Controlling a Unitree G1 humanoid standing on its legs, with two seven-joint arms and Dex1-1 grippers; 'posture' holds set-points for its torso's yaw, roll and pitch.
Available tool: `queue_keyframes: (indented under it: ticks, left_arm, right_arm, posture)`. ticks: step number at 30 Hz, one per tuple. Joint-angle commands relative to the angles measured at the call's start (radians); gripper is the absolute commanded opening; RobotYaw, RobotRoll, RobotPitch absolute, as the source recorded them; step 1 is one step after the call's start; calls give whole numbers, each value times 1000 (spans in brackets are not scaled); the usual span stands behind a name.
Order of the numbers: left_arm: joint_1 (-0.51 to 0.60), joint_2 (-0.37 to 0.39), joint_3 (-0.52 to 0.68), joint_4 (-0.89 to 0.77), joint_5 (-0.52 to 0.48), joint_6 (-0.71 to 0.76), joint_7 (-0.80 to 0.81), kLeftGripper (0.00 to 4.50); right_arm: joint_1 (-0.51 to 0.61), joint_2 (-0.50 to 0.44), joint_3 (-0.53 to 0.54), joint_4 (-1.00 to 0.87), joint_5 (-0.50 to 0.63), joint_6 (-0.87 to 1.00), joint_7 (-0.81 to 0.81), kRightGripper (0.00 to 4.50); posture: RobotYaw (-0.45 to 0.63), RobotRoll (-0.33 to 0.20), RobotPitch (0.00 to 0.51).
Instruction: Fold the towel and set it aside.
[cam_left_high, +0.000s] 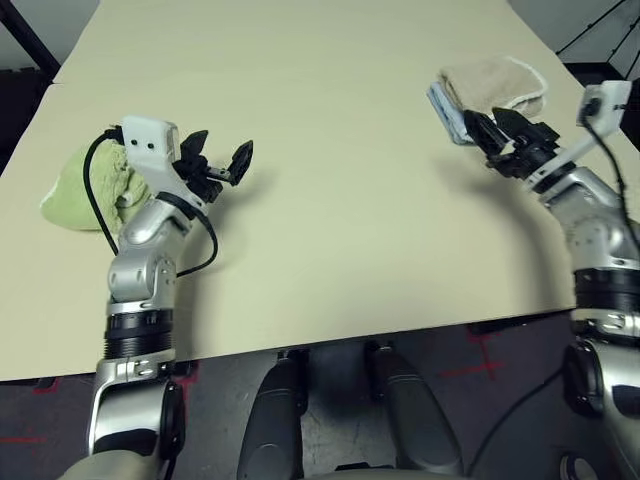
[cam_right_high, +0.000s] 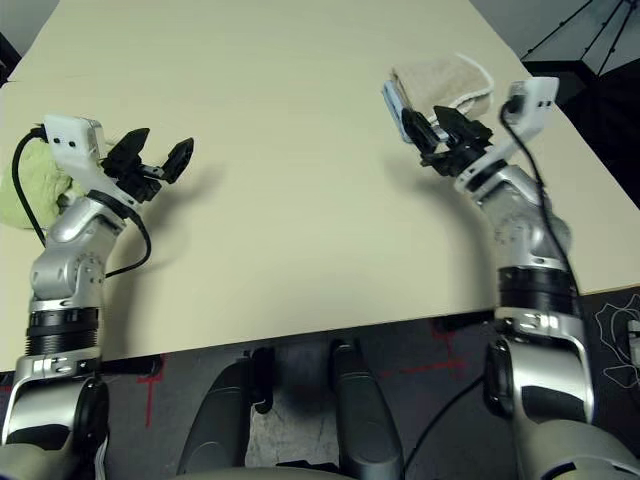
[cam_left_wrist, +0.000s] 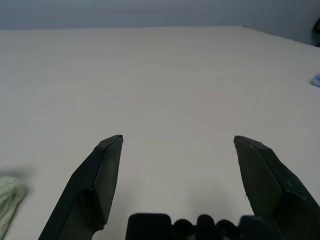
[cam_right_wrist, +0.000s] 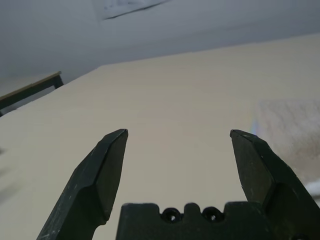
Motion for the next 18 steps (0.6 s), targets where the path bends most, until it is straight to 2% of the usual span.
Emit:
queue_keyframes:
  ticks: [1,9,15,18]
  left_arm:
    - [-19,-16,19,86,36,-72,65,4500]
    - [-64,-31,28,235,110,-219,215,4500]
    - [-100,-14,31,362,152,-316,282,4500]
    - [-121,8,20,446,206,-368,339,4500]
  right_arm:
    - [-64,38,0,189,-75,-180,-54,4455]
    - [-168,83,6,473,-189,-341,-205,4455]
    - [-202,75,-9,562,-220,-352,-251,4455]
    - [-212,70,-14,586,-235,-343,-302,4455]
  posture:
    - [18,0,185]
    - [16,0,194]
    - [26,0,199]
    - [28,0,194]
